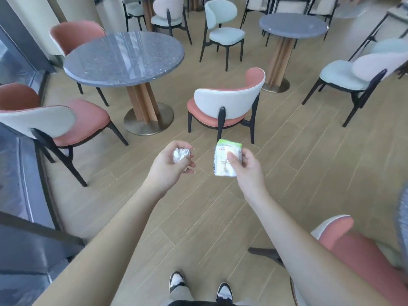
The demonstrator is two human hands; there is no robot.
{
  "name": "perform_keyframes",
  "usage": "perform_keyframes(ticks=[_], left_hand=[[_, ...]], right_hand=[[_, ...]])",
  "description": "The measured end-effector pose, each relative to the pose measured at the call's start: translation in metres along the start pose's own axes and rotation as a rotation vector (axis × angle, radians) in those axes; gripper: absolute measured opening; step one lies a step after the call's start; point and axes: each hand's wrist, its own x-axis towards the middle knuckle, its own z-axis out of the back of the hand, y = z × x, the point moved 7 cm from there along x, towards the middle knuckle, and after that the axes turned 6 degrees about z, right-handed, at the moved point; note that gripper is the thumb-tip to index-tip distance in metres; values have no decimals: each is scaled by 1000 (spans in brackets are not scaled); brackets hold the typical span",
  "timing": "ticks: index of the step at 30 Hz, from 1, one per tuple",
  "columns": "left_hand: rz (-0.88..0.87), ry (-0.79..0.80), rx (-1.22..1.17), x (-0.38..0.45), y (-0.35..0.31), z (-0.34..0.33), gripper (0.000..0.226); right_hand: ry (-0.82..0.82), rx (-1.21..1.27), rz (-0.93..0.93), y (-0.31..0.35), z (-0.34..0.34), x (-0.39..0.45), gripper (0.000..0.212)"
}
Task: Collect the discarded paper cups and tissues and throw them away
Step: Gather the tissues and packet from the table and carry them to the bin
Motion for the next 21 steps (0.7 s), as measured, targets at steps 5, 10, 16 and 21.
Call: perform_keyframes(ticks=[5,10,16,21], left_hand=[[-46,153,55,72,-12,-8,25],[-84,330,69,130,-31,-29,28],[-128,542,69,170,-52,-103,23],[-138,712,96,196,-60,-196,24]], right_hand=[[-192,-21,6,7,8,39,22],[-369,-53,22,15,29,57,26],[-583,-125,20,21,84,55,25],[-728,-172,-9,12,149,60,23]])
